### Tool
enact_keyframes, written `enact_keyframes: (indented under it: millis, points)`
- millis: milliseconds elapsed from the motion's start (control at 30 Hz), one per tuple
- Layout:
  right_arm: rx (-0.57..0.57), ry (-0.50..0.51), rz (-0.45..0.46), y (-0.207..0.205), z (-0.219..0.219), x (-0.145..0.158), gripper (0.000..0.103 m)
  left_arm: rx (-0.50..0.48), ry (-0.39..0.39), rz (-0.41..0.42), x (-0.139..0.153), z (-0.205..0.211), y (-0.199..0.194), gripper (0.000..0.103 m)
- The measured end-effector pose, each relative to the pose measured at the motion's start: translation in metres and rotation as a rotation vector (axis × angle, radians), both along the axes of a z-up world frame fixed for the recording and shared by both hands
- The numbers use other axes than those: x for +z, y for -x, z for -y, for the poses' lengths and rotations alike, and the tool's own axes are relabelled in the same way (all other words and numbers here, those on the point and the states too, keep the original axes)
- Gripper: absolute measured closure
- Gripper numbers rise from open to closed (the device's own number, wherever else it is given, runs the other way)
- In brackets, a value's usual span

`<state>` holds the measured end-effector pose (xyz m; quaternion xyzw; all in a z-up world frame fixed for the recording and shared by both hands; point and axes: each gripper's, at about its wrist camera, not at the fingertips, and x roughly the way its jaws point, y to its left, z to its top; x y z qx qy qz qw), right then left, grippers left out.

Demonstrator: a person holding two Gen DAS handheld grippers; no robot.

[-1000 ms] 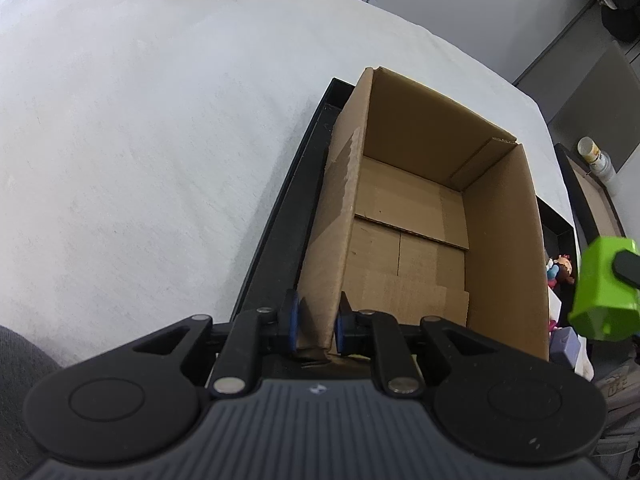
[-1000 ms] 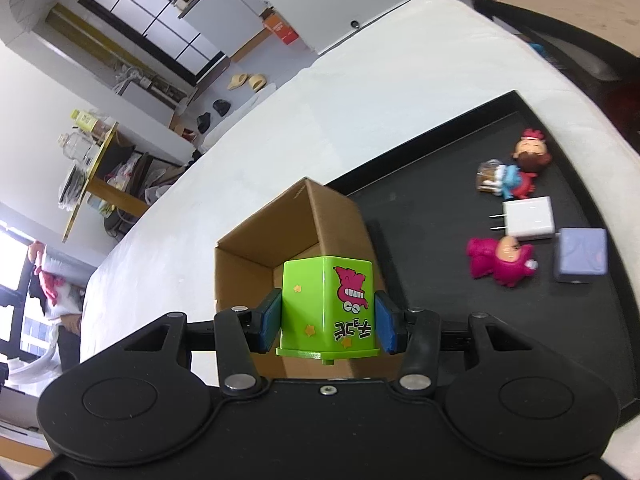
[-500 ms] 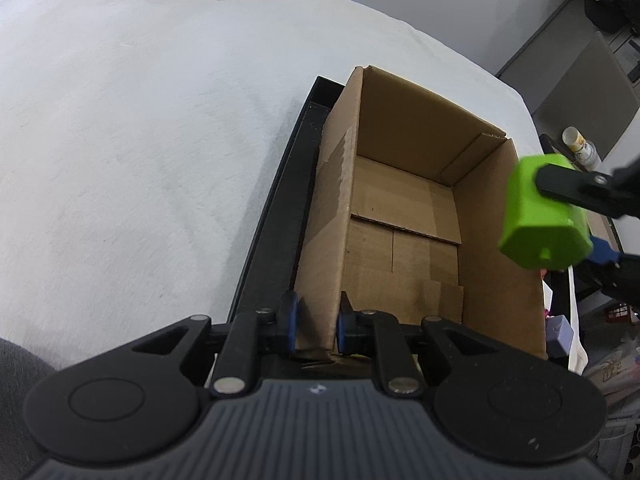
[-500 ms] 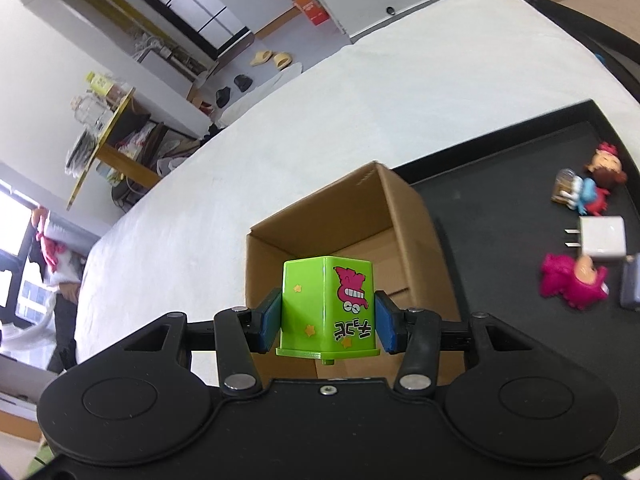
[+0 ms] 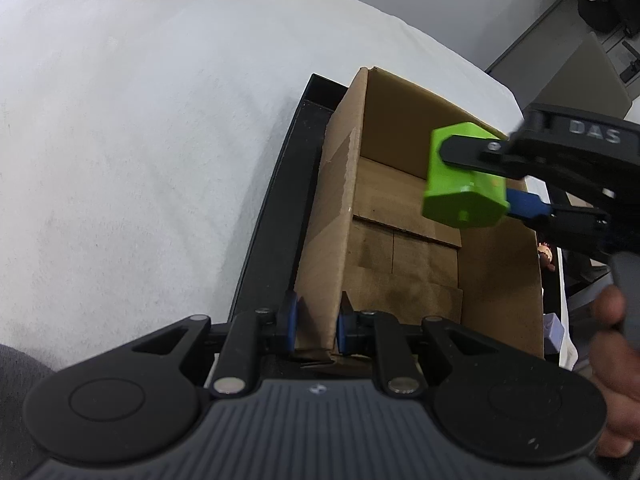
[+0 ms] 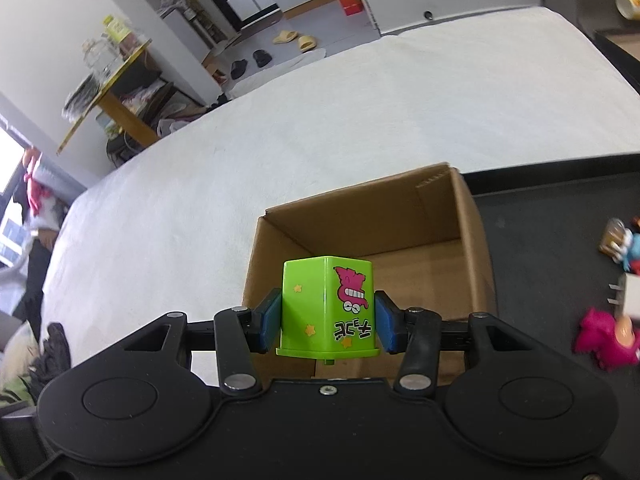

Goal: Organize rigid objects
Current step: 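Lift the green block with the right gripper and carry it over the box, then open the right gripper to drop the green block into the box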

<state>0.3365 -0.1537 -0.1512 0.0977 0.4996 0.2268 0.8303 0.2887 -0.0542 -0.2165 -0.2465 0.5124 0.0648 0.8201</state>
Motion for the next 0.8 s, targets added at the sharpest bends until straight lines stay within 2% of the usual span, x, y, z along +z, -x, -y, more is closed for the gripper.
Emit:
enact_keyframes:
  millis: [333, 367, 400, 433, 667, 800]
  points:
    - [0.021, 0.041, 0.015, -0.014, -0.016, -0.011, 0.055, 0.017, 0.017, 0.000, -0.003, 0.035, -0.010, 0.085]
    - [0.016, 0.042, 0.012, -0.015, -0.018, -0.012, 0.053, 0.021, 0.020, 0.001, -0.003, 0.031, -0.007, 0.085]
    - [0.008, 0.044, 0.010, -0.016, -0.017, -0.015, 0.045, 0.024, 0.024, 0.002, -0.002, 0.032, -0.005, 0.085]
    - [0.001, 0.046, 0.005, -0.016, -0.016, -0.016, 0.043, 0.025, 0.026, 0.001, -0.003, 0.034, -0.005, 0.084]
    - [0.002, 0.020, -0.017, -0.005, -0.004, -0.011, 0.042, 0.036, 0.010, 0.002, 0.001, 0.040, 0.001, 0.084]
    - [0.010, 0.034, -0.001, 0.009, 0.005, -0.001, 0.034, 0.042, 0.003, -0.002, 0.000, 0.055, -0.010, 0.084]
